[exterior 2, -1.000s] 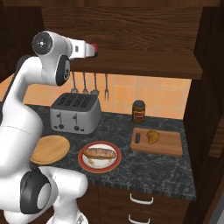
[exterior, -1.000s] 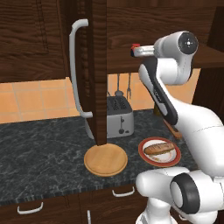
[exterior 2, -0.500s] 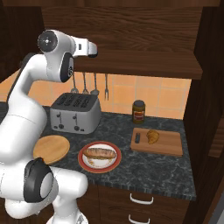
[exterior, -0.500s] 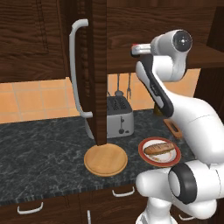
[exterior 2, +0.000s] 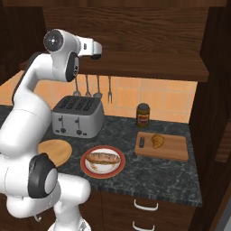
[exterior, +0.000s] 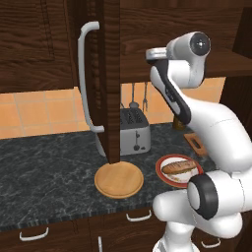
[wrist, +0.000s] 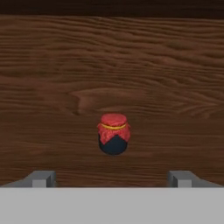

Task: From the different types of pastries on the counter, select a croissant and place it on the cutting board. Then retrieve a jar of jam from the cabinet and place it alongside the croissant on the cutting board.

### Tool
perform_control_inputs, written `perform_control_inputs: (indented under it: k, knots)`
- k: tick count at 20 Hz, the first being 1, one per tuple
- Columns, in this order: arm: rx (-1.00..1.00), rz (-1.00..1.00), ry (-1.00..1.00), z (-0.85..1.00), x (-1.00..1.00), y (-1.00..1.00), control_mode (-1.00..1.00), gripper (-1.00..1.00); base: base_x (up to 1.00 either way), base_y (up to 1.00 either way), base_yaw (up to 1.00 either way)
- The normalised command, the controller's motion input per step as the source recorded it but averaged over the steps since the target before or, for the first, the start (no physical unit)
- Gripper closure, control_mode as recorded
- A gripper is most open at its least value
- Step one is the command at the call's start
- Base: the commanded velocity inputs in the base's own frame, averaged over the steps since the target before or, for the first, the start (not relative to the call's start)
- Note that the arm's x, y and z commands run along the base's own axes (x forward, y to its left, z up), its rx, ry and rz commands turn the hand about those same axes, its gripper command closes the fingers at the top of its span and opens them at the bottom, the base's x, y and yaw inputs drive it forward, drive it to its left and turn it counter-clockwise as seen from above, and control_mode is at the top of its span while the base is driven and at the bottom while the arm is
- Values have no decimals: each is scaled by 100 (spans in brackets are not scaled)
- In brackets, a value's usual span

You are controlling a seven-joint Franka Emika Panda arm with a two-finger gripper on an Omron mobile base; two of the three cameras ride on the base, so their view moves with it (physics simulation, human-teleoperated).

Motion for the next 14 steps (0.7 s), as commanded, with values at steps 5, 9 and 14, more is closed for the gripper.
perform_control_inputs:
  k: [5, 9, 14]
  knots:
    - [0, 0, 0, 0, 27, 1, -100, -100, 0, 0, 0]
    - [0, 0, 0, 0, 27, 1, -100, -100, 0, 0, 0]
    - [0, 0, 0, -10, 16, 0, -100, -100, 0, 0, 0]
